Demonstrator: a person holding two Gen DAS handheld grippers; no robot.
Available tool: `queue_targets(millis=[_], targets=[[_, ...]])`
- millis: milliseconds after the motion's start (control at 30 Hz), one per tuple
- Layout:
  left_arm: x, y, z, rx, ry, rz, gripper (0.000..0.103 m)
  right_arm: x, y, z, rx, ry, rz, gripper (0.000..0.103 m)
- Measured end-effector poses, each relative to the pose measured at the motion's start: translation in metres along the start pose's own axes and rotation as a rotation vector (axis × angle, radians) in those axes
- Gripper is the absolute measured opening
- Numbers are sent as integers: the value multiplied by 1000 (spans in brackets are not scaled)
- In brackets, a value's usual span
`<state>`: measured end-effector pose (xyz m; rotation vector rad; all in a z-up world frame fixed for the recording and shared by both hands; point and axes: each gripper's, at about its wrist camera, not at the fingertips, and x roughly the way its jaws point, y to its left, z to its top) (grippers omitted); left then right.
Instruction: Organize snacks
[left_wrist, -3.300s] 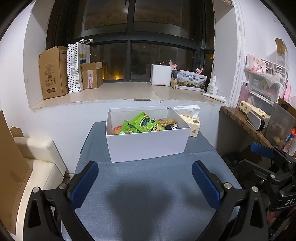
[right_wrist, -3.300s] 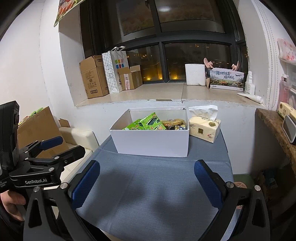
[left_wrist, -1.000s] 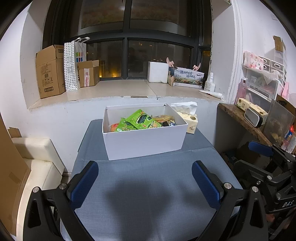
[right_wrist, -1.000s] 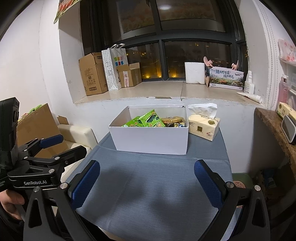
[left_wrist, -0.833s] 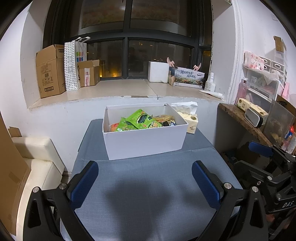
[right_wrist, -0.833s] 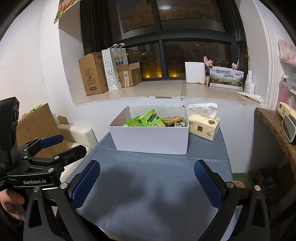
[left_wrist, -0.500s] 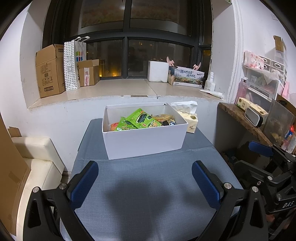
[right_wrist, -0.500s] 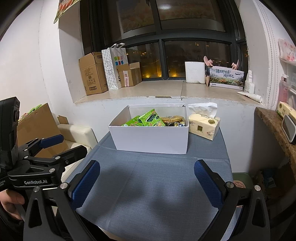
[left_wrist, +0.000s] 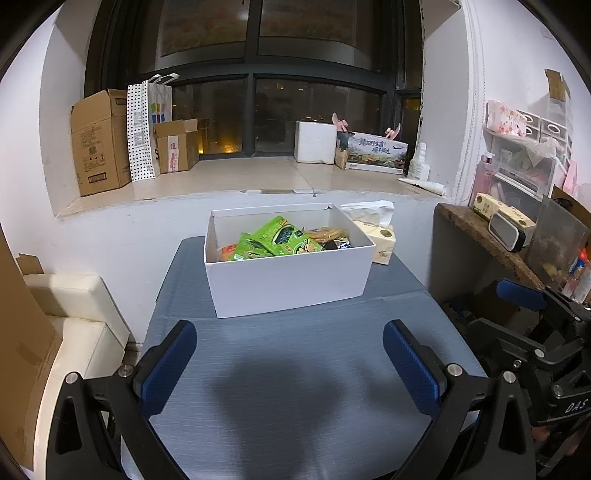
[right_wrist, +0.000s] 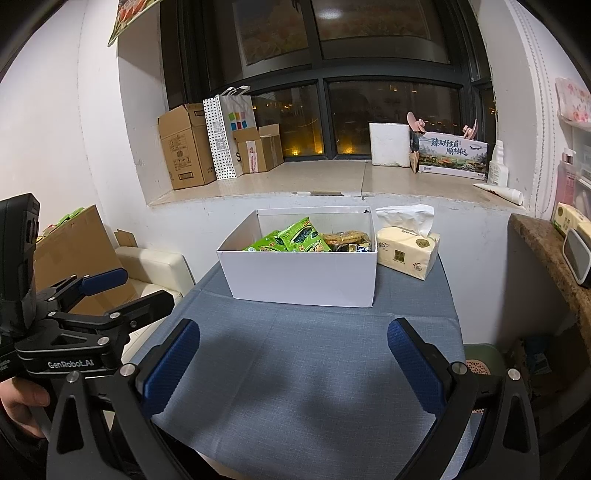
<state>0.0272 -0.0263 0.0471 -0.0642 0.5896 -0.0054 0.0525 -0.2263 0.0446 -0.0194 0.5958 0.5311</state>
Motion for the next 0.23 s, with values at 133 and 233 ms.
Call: queue_targets(millis=[133, 233], targets=[[0, 0, 0, 1, -4, -5, 103, 1, -1, -1, 0, 4, -1, 103], [0, 3, 0, -8, -7, -7, 103, 1, -1, 0, 0, 4, 0, 103]])
